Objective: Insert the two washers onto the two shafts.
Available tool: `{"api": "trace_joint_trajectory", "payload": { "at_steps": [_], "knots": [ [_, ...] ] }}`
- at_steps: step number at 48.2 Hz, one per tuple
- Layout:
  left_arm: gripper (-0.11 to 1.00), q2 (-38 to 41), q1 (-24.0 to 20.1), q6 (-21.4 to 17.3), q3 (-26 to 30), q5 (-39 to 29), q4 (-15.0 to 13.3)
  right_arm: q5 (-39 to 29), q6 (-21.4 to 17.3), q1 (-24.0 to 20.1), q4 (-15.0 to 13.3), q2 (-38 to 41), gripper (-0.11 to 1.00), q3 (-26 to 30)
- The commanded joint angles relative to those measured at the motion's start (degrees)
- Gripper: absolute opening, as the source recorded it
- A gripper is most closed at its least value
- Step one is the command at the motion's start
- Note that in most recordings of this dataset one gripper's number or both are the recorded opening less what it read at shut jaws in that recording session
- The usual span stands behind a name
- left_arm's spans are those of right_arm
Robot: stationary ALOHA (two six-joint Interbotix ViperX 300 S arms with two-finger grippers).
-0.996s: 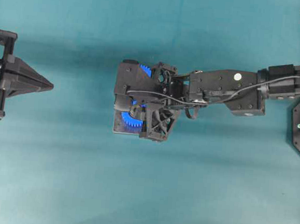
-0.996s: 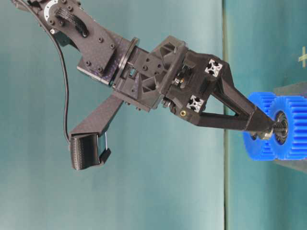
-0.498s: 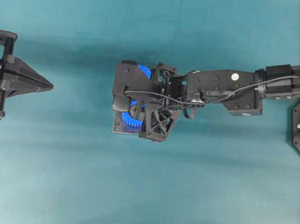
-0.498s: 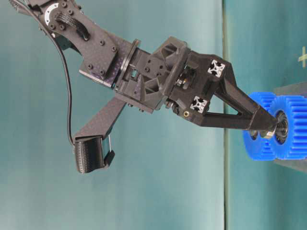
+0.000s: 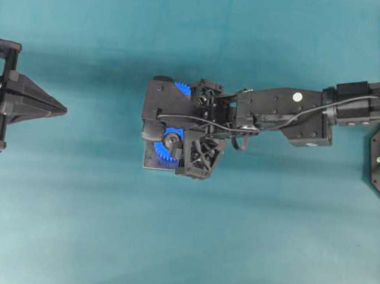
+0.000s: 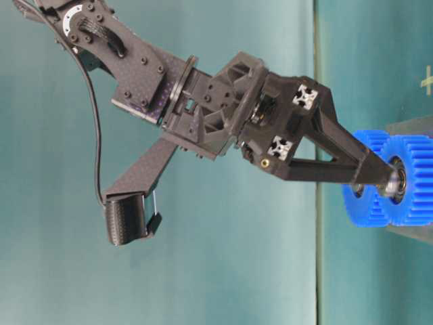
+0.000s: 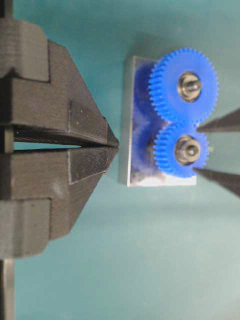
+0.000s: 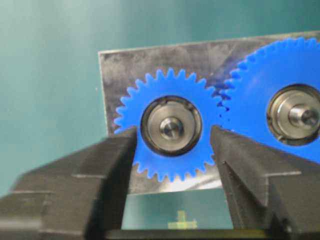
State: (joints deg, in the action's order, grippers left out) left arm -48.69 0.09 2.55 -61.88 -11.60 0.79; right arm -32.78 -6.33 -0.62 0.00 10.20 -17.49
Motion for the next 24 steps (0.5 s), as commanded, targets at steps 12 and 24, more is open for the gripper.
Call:
{"api": "trace_joint_trajectory", "payload": {
  "at_steps": [12,24],
  "knots": [
    [0.01,0.1,0.0,0.1,0.6,0.3,0.1,-0.2,0.2,0.9,0.0,-4.6,0.64,1.2],
    [0.01,-0.3,0.0,0.0,0.6,0.3,0.1,0.0,0.3,2.0,-0.6,-9.5,0.64,-1.1]
  ]
}}
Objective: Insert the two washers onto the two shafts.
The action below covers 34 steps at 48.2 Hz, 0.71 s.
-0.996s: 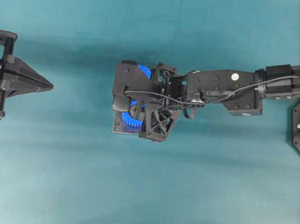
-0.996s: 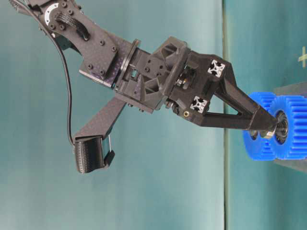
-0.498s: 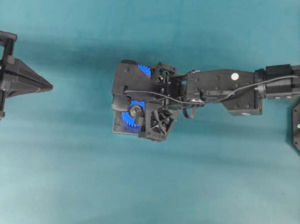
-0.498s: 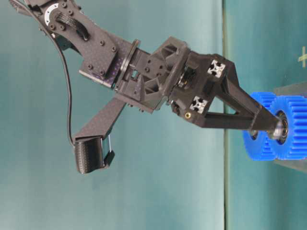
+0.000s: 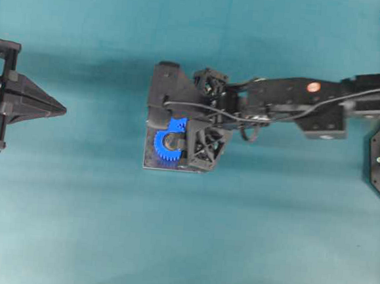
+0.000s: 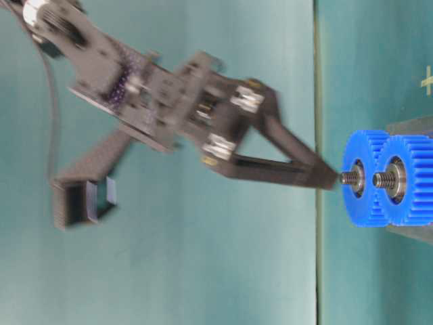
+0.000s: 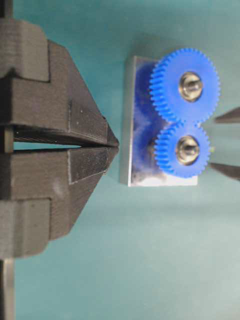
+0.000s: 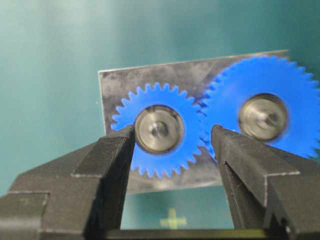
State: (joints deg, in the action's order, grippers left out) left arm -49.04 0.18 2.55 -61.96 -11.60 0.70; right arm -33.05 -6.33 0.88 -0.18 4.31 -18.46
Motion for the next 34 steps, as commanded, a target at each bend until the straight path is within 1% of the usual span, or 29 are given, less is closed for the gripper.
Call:
{"api": "trace_joint_trajectory", "payload": {
  "at_steps": [1,9,22,27,34],
  "knots": [
    [0.01,0.1,-0.1,0.0,0.6,0.3,0.2,0.3,0.3,0.5,-0.6,-4.1,0.64,-0.5],
    [0.01,0.1,-0.1,-0.1,0.8,0.3,0.2,0.1,0.2,1.2,-1.8,-8.3,0.64,-2.3],
    [0.01,0.1,-0.1,-0.3,0.9,0.3,0.2,0.0,0.2,1.8,-1.7,-13.8,0.63,-6.4],
    [0.01,0.1,-0.1,-0.5,0.9,0.4,0.2,0.3,0.1,1.8,-1.8,-16.3,0.60,-8.4],
    [0.01,0.0,-0.1,-0.7,0.7,0.4,0.2,0.9,-0.1,1.9,-1.7,-20.0,0.52,-11.2]
  ]
}}
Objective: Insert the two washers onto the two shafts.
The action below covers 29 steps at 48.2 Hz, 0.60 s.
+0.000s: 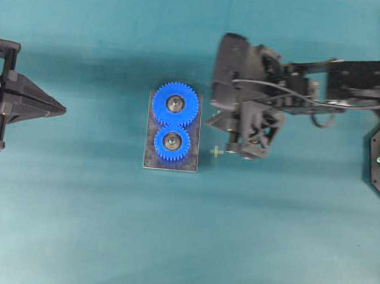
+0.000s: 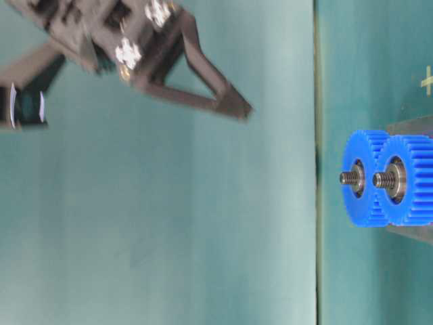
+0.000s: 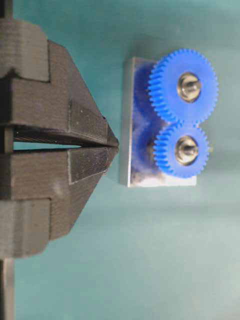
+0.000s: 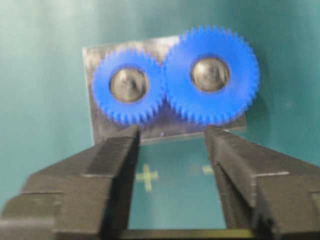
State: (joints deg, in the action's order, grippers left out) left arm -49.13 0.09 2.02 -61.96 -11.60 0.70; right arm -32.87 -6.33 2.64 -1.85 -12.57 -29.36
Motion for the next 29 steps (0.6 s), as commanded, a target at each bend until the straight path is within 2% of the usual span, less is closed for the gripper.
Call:
{"api": "trace_joint_trajectory", "payload": {
  "at_steps": [1,12,23,29],
  "knots": [
    [0.01,0.1,0.0,-0.3,0.8,0.4,0.2,0.8,-0.1,0.2,0.0,-3.7,0.51,-0.8],
    [0.01,0.1,0.0,-2.8,0.9,0.6,0.3,6.4,0.3,1.1,0.0,-10.6,0.50,-8.1],
    [0.01,0.1,0.0,-4.5,1.1,0.7,0.3,18.5,-0.1,1.1,0.0,-17.7,0.49,-16.9],
    [0.01,-0.2,0.0,-4.5,1.1,0.7,0.3,19.5,-0.1,1.1,-0.1,-19.5,0.50,-19.6]
  ]
}}
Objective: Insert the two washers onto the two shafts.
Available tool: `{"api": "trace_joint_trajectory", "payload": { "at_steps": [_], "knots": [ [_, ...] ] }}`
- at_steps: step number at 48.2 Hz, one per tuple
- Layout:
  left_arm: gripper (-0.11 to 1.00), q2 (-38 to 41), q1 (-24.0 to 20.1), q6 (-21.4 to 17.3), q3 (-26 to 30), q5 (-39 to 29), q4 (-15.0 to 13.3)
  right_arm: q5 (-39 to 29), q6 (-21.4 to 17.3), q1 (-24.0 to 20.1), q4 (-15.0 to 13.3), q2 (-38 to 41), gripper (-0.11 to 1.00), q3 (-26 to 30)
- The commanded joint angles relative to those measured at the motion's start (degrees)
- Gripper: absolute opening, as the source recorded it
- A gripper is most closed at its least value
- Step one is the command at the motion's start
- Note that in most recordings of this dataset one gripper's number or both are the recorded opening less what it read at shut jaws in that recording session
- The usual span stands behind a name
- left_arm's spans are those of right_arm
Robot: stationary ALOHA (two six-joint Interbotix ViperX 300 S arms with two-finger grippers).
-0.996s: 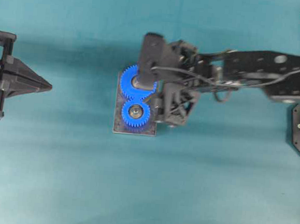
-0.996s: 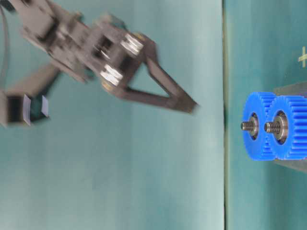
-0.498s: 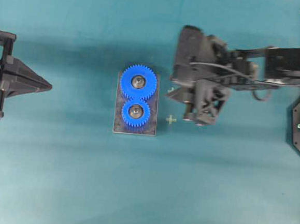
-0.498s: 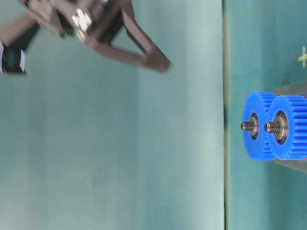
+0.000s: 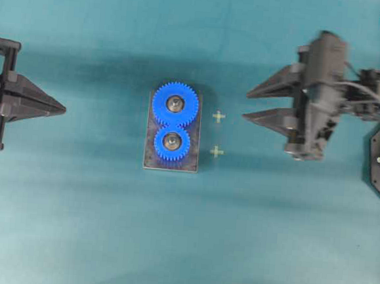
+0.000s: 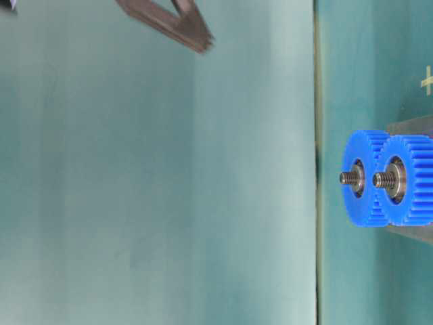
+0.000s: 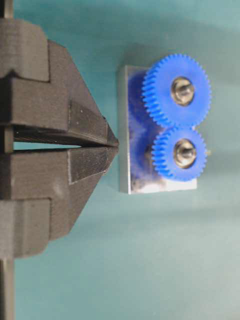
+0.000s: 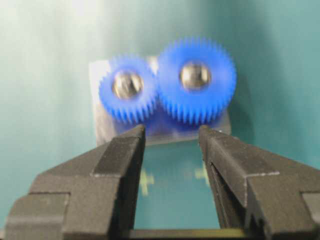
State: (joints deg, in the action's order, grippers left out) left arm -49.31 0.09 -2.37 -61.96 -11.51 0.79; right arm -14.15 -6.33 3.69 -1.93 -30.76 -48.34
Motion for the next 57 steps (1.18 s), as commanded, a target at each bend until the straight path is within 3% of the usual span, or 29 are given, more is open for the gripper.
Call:
{"api": "trace_joint_trajectory", "payload": {
  "at_steps": [1,43,57],
  "knots": [
    [0.01,-0.1,0.0,-0.1,1.1,0.6,0.2,0.6,-0.1,0.1,0.0,-1.6,0.50,-1.1],
    [0.01,-1.9,0.0,0.8,0.4,1.4,0.2,-0.9,-0.5,-2.3,1.6,-8.1,0.50,-9.6],
    [0.01,-1.0,0.0,4.2,-0.4,1.4,0.2,-1.0,-0.5,-2.4,1.6,-10.5,0.49,-10.8]
  ]
}}
